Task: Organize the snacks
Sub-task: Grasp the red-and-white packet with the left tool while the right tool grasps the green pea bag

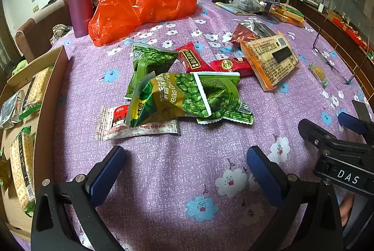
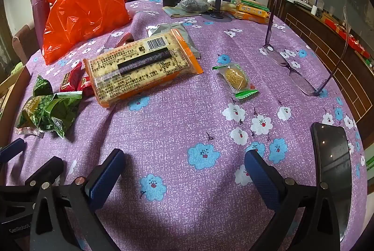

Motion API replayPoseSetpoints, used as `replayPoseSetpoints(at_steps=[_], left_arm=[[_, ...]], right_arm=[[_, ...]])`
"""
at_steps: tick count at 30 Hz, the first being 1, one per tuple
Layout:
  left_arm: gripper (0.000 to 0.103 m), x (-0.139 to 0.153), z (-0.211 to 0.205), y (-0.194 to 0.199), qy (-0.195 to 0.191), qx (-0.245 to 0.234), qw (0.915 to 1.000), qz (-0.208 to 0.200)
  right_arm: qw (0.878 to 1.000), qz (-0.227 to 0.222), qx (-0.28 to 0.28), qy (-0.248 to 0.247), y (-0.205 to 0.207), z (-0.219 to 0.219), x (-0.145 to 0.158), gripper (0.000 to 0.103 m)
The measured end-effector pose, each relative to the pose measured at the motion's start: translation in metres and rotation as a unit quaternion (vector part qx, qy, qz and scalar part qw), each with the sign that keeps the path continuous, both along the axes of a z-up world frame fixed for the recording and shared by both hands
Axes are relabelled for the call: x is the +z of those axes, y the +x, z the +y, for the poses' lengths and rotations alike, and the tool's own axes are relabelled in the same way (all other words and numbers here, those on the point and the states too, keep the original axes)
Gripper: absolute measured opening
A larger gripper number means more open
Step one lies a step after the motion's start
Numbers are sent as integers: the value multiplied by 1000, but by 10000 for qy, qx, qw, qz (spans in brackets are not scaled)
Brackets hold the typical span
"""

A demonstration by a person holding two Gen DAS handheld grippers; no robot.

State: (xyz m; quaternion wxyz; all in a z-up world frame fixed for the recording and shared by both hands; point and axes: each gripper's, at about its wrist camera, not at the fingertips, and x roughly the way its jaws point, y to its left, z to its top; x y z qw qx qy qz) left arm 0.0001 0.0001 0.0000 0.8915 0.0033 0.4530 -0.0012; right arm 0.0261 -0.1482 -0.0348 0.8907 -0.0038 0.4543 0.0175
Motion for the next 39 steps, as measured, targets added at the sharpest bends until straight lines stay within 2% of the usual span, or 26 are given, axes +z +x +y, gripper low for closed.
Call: replayPoseSetpoints(at_steps=[3,9,12,16,19,22,24,26,28,30,32,36,39], left_arm=[[103,0,0,0,-4,-18,10000,5],[103,1,3,-3,-16,-434,9990,57],[103,2,7,-5,-60,-497,9987,41],[103,15,18,-22,-90,-487,9987,-82],[103,36,30,-37,-231,-515,9979,-310],[103,59,48,-44,-357,-402,9974,-480],[98,63,61,-40,-336,-266,9983,-400],[76,61,72,-32,-276,-99,9992,-259],[66,56,85,-21,-374,56,9993,-75],[64,47,93,-9,-533,149,9984,151],[56,43,92,1,-583,120,9979,256],[54,33,80,23,-251,111,9991,331],[46,23,82,36,-612,33,9972,419]], right_arm=[[10000,14,5,-23,0,0,0,102],[10000,17,15,-37,1,1,0,102],[9999,18,116,-35,-1,5,1,102],[9987,-374,338,110,-15,4,13,102],[9937,-808,535,560,-24,1,26,101],[9831,-954,820,1333,-27,-6,31,101],[9728,-920,1011,1871,-23,-10,30,101],[9668,-885,1114,2123,-22,-9,29,102],[9604,-806,1225,2370,-20,-8,26,102],[9569,-715,1301,2494,-20,-7,24,102],[9542,-697,1356,2573,-21,-8,25,102],[9501,-855,1346,2683,-22,-10,29,101],[9475,-879,1360,2757,-25,-13,31,101]])
